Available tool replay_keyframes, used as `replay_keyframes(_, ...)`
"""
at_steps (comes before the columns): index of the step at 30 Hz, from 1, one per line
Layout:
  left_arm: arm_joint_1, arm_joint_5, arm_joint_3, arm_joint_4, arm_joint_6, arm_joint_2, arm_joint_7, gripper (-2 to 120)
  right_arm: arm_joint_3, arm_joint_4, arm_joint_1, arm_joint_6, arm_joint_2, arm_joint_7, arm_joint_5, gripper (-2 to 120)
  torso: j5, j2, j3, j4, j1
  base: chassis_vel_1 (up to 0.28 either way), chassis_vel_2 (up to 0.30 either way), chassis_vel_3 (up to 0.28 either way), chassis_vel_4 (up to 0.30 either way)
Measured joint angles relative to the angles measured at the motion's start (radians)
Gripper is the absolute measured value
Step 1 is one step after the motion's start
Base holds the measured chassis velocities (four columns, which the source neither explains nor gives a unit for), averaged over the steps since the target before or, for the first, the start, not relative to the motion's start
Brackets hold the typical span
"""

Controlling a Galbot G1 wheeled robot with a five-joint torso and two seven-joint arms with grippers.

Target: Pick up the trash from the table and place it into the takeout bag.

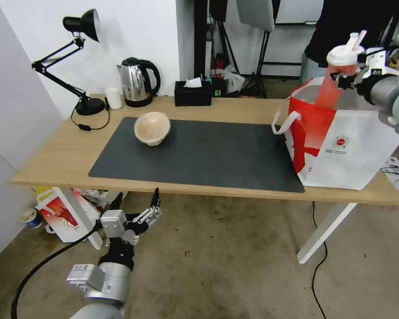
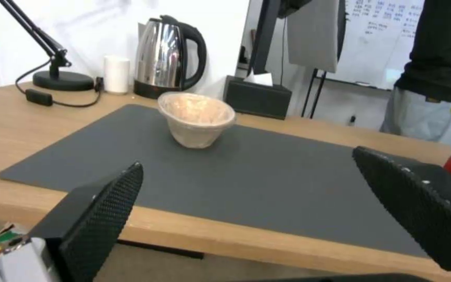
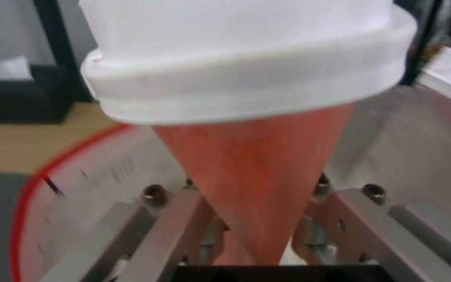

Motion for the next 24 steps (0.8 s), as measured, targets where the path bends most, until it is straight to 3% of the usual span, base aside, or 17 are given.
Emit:
replay_keyframes(8,0.005,-0.006,0.009,-0.001,-0.015,-0.007,0.001,100,0.147,0.124,-0.170,-0.012,-0.069,0.109,0.042,50,-0.0001,0.000,0.000,-0.0003,0.000,0.000,0.000,0.000,0.000)
replay_keyframes(10,0.006,-0.006,0.012,-0.004,-0.015,-0.010,0.002,100,0.153,0.130,-0.174,-0.012,-0.077,0.118,0.047,53,-0.0002,0.000,0.000,-0.0002,0.000,0.000,0.000,0.000,0.000)
replay_keyframes(18,0.020,0.000,0.009,-0.022,-0.019,-0.010,0.005,100,0.155,0.150,-0.179,-0.010,-0.113,0.132,0.064,86,-0.0002,0.000,0.000,0.0000,0.000,0.000,0.000,0.000,0.000)
replay_keyframes(24,0.027,0.011,0.013,-0.029,-0.022,-0.013,0.010,100,0.155,0.160,-0.189,-0.010,-0.115,0.138,0.064,99,0.0000,0.000,0.000,-0.0001,0.000,0.000,0.000,0.000,0.000)
